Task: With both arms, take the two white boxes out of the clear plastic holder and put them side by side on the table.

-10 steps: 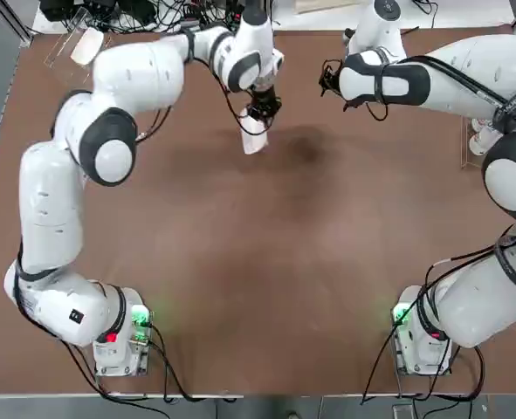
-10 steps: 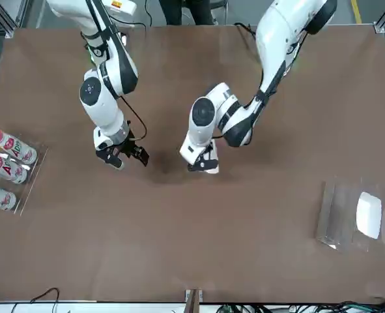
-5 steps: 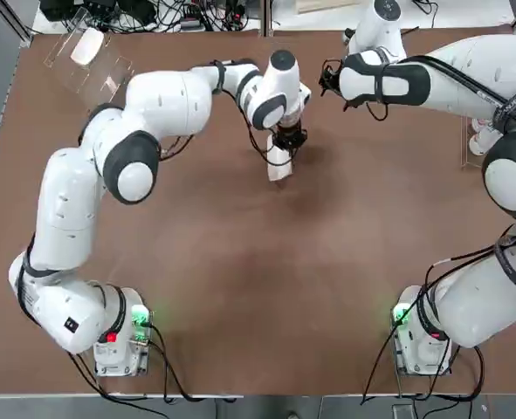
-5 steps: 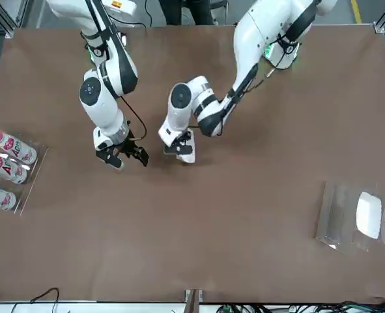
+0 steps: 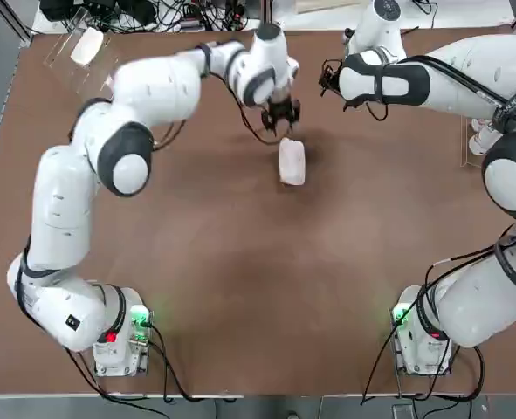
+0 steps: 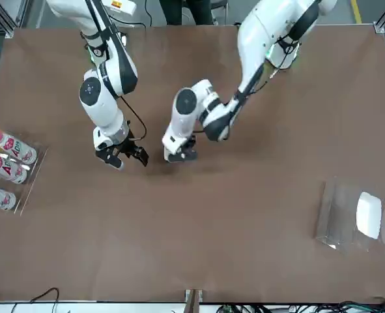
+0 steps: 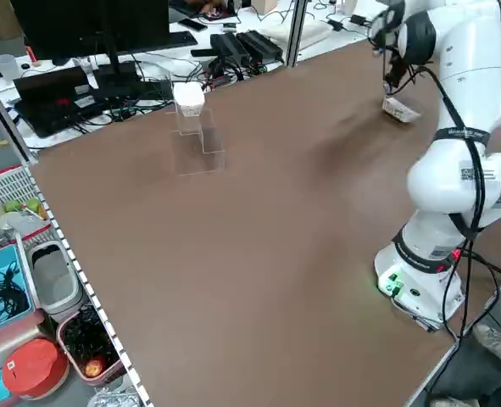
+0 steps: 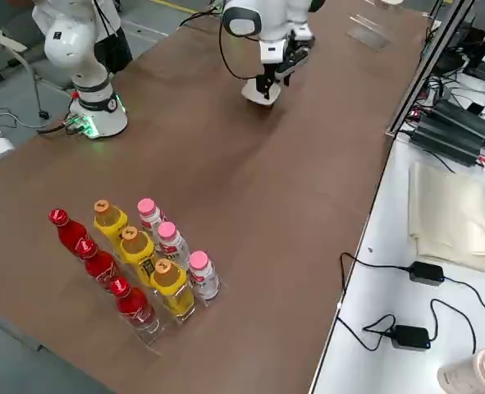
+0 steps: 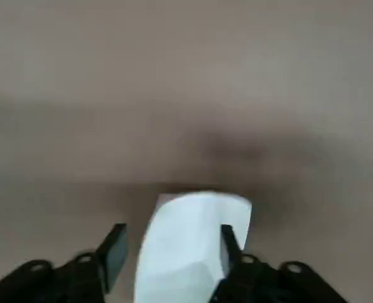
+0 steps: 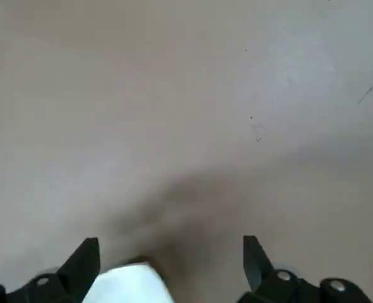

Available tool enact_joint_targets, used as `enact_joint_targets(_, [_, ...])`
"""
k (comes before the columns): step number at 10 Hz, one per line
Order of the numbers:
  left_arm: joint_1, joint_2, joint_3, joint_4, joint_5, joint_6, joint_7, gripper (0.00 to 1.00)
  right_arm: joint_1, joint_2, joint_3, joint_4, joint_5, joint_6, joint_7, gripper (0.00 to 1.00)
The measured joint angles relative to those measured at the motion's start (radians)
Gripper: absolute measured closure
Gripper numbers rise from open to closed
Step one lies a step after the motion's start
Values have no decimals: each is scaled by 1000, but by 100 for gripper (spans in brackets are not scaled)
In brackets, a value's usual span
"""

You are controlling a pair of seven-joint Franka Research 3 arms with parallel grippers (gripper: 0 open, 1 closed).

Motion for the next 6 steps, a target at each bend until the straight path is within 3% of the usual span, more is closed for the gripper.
enact_joint_targets(2, [153,-104,-4,4,-12,-148,35,3,2,0,3,0,0,0,0,0])
enact_joint_targets(4, [277,-193,-3,-4,14,-340,158,9,7,9,6,-1,0,22,0,0])
enact_joint_targets(6, [361,-235,-3,-13,179,-477,305,10,35,49,9,-8,0,91,0,0])
